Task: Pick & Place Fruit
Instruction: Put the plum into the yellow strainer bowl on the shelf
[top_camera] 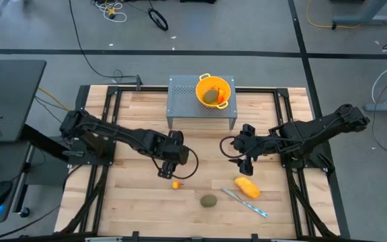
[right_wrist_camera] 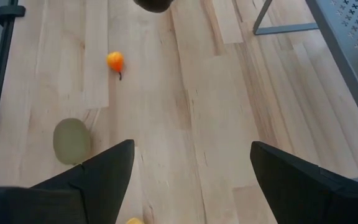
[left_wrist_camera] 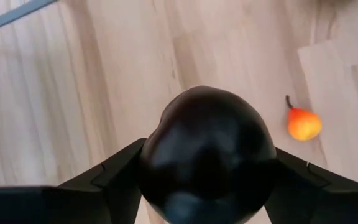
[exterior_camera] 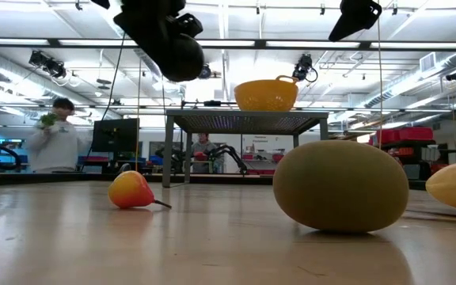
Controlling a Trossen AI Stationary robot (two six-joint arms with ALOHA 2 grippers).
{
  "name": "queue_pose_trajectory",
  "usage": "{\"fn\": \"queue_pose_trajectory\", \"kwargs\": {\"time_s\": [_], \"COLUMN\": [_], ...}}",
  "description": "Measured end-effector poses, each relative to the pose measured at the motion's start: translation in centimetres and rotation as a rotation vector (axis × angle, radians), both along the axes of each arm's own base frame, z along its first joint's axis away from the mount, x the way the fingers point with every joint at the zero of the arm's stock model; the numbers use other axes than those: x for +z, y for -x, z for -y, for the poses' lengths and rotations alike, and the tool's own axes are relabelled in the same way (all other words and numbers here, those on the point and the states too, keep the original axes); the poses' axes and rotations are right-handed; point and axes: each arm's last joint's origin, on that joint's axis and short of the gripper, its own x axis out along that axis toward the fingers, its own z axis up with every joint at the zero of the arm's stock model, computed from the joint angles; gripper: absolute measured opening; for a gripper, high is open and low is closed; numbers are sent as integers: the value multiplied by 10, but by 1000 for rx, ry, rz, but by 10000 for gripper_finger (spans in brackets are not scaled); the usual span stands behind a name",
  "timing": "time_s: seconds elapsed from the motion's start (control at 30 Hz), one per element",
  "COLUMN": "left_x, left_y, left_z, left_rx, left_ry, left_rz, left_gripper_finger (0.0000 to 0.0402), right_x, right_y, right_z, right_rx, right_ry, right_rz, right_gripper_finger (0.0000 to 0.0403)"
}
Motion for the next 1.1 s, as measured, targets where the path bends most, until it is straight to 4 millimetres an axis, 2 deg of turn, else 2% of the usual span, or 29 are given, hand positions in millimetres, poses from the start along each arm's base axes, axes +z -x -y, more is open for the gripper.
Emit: {"fn": "queue_pose_trajectory", "kwargs": {"time_s": [0.2,0.37,0.67,0.9,1.1], "left_x": [3,12,44,68,81], "left_y": [1,1,8,20,23], "left_z": [-10,-25,-60,-83,-100], "left_rx": [3,34,140,213,267], "left_ry": [-14,-13,4,7,5], "left_rz": [0,49,227,357,451], "left_gripper_finger": [276,269,276,267,274], "right_x": [0,0,1,3,6], "right_y": [0,0,-1,-4,-6], "right_z": [0,0,1,1,0], "right_rx": [0,0,-24,-44,-65], "right_ry": [0,0,24,26,14], "right_rz": [0,0,20,61,97], "right_gripper_finger": [332,332,332,332,332]}}
